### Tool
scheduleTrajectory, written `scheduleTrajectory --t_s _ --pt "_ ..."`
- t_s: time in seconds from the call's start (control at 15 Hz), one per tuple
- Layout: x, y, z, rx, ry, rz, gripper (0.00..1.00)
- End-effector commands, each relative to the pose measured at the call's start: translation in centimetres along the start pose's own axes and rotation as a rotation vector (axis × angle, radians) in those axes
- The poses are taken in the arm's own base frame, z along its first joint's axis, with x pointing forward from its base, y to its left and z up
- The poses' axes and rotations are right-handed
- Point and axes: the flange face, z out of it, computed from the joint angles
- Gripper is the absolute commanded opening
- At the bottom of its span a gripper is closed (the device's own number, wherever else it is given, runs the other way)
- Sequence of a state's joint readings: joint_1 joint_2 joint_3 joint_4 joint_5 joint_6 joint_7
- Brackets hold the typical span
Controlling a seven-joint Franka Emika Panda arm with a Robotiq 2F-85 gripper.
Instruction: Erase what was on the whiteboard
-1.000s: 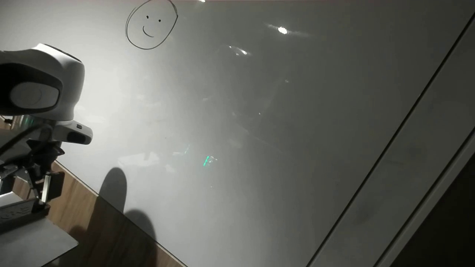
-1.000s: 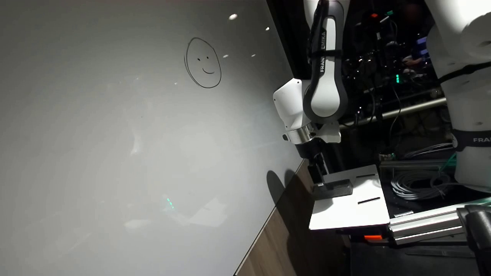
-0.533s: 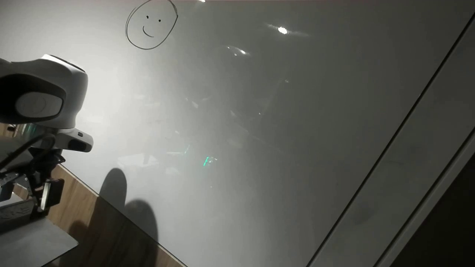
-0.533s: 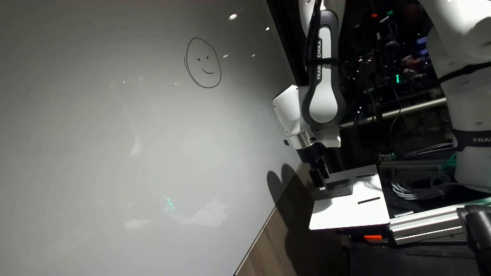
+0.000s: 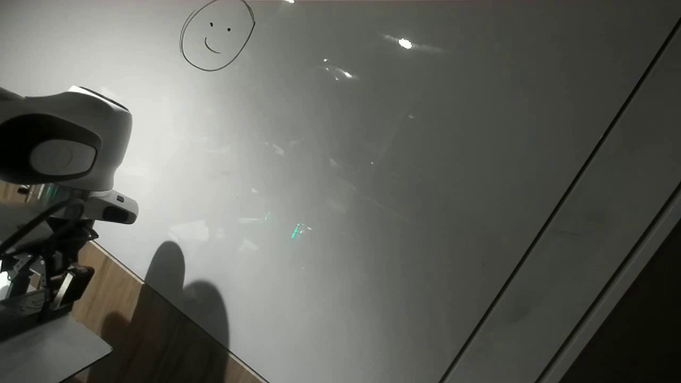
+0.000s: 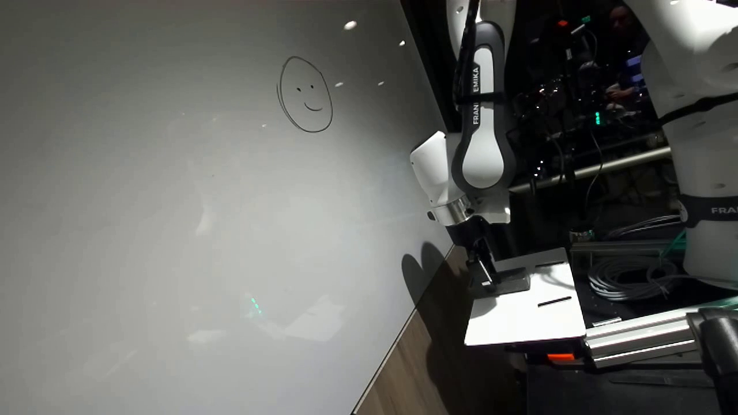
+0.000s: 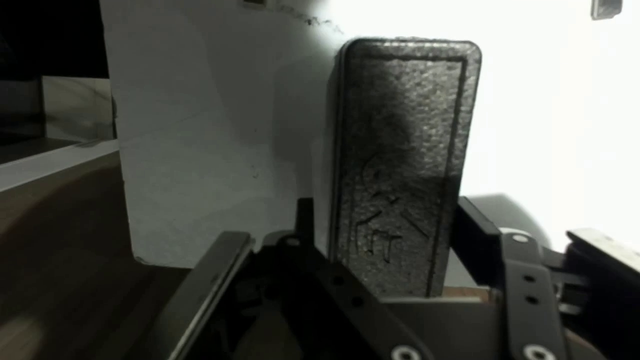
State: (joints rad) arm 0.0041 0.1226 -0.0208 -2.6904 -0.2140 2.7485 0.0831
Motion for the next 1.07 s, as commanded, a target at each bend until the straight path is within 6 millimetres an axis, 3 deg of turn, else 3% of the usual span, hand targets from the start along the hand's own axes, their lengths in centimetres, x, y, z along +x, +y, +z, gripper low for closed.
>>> scheduleTrajectory --t_s 0.0,0.07,0.47,0.67,1.0 --pt "0.2 0.3 0.4 -0.002 0.001 0.012 0.37" --pt "0.3 0.3 0.4 -0.002 -0.001 0.014 0.31" --pt "-0.6 -1.1 -2.6 0.005 0.029 0.002 0.3" --pt "-0.1 -1.4 -5.8 0.014 0.075 0.004 0.3" --pt "1.8 -0.2 -12.6 0.019 0.165 0.04 0.3"
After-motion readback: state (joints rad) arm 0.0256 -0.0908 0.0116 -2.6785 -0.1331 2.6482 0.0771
